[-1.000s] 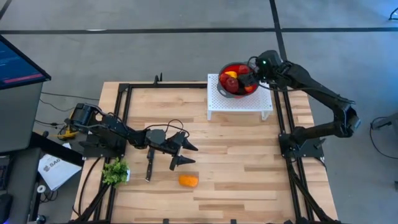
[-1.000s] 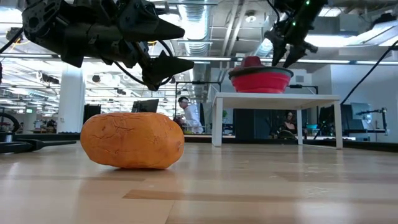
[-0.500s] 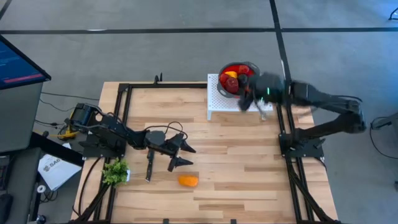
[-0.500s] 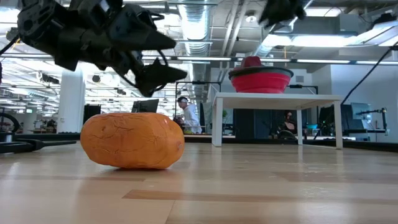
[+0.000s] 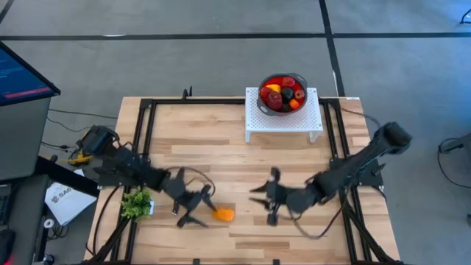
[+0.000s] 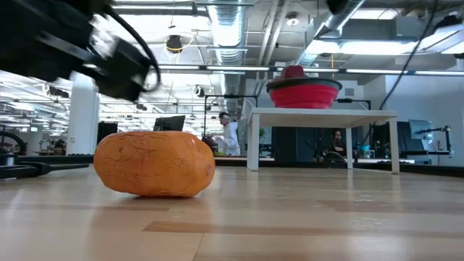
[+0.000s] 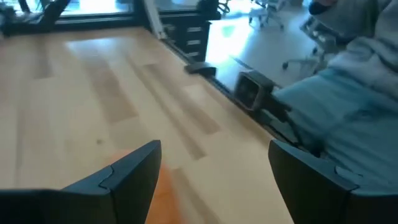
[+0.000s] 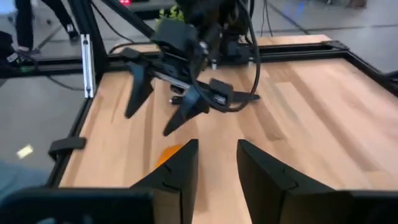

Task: Pick & Place Fruit
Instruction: Put the yellow mango into the orange strainer bowl on the shelf

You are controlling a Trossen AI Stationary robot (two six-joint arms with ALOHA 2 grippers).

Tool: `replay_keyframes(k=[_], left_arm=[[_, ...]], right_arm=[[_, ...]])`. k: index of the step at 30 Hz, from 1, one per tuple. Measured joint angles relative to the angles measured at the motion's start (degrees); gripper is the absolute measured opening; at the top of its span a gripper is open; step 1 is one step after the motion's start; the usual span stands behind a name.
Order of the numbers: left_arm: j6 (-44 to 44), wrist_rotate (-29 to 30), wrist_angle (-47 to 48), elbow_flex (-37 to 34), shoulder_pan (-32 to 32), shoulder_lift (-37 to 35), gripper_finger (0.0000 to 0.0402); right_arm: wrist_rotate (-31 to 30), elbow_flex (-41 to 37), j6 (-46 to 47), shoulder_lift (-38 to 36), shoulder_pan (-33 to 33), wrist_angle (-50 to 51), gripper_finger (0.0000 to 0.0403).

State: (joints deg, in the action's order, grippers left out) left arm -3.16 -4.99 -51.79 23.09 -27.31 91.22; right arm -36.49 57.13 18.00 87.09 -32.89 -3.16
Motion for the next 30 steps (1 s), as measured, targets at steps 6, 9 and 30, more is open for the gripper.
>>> replay_keyframes(k=[6, 9, 30], left_arm=[[-1.9, 12.2, 2.4, 0.4, -2.8, 0.0, 0.031], [-5.1, 12.1, 2.5, 0.4, -1.1, 0.6, 0.0331], [-13.6, 3.3, 2.8, 6.9, 4.2, 14.3, 0.0329]], right_arm=[[-3.7, -0.1, -1.7, 15.0, -0.9, -21.7, 0.0098], [-3.8, -0.1, -3.9, 20.3, -0.2, -31.4, 0.0098], [-3.4, 0.0, -6.5, 18.0, -0.8, -35.6, 0.0098]])
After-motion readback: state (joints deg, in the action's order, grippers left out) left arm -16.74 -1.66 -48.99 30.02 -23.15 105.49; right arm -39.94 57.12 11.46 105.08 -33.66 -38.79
